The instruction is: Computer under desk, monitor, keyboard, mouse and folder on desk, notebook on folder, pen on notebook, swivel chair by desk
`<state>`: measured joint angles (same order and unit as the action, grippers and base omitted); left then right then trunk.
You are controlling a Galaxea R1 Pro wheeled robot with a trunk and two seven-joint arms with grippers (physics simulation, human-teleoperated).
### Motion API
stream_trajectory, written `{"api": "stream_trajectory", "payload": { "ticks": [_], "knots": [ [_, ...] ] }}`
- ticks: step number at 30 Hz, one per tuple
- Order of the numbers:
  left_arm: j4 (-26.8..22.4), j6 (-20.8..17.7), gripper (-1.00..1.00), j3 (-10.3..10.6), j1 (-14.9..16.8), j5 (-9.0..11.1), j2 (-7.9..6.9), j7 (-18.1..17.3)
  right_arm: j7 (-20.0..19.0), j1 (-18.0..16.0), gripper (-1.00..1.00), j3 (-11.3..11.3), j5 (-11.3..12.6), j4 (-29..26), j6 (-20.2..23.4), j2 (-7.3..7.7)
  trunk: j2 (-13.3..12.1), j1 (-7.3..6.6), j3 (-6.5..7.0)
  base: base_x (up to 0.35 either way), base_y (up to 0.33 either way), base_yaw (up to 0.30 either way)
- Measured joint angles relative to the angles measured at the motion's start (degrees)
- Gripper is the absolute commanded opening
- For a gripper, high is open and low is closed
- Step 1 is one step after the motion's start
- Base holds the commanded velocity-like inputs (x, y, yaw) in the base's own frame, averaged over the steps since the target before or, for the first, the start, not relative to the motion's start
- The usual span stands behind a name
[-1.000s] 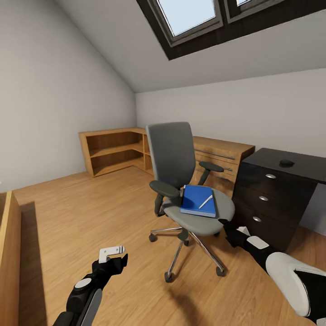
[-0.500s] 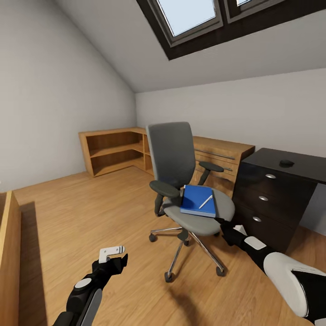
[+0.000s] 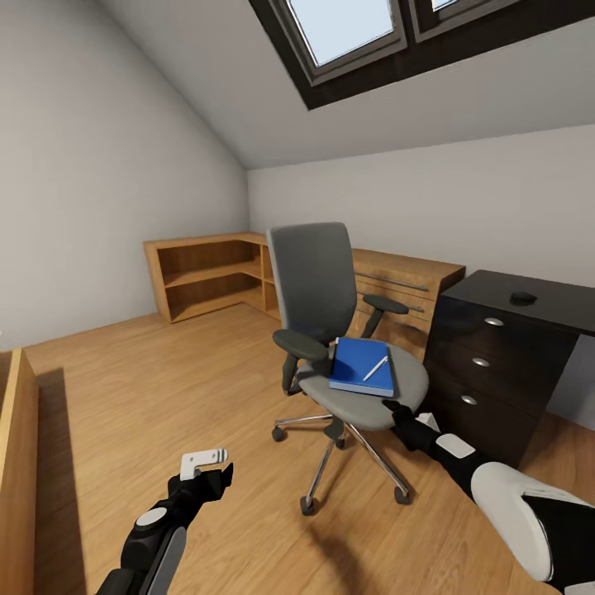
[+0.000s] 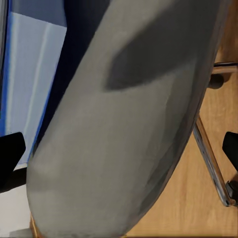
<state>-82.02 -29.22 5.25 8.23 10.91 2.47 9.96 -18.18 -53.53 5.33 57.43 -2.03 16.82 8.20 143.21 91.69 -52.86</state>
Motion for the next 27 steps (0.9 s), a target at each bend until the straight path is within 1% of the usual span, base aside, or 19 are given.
{"api": "stream_trajectory", "payload": {
  "ticks": [3, 5, 12, 20, 25, 27],
  "knots": [
    [-0.01, 0.0, 1.0, 0.01, 0.0, 0.0, 0.0, -0.01, 0.0, 0.09, 1.0, 0.01, -0.01, 0.0, 0.01, -0.26, 0.0, 0.0, 0.0, 0.0, 0.0, 0.0],
    [-0.02, 0.0, 1.0, -0.01, 0.0, 0.0, 0.0, -0.01, 0.0, 0.52, 1.0, -0.01, -0.05, 0.0, -0.03, -0.91, 0.0, 0.0, 0.0, 0.0, 0.0, 0.0],
    [-0.08, 0.0, 1.0, -0.04, 0.0, 0.0, 0.0, -0.01, 0.01, 0.78, 1.0, 0.0, -0.18, 0.0, -0.06, -1.63, 0.0, 0.0, 0.0, 0.0, 0.0, 0.0],
    [-0.09, 0.0, 1.0, -0.05, 0.0, 0.02, 0.0, -0.01, 0.0, 0.82, 1.0, -0.06, -0.19, 0.0, -0.07, -1.7, 0.0, -0.01, 0.0, 0.013, 0.0, 0.0],
    [-0.09, 0.0, 1.0, -0.05, 0.0, 0.06, 0.0, -0.01, 0.0, 0.83, 1.0, -0.08, -0.19, 0.0, -0.07, -1.71, 0.0, -0.02, 0.0, 0.172, 0.0, 0.0],
    [-0.1, 0.0, 1.0, -0.05, 0.0, 0.07, 0.0, -0.01, 0.11, 0.86, 1.0, -0.69, -0.65, 0.1, -0.2, -1.7, 0.0, -0.02, -0.01, 0.264, 0.0, 0.0]
  ]
}}
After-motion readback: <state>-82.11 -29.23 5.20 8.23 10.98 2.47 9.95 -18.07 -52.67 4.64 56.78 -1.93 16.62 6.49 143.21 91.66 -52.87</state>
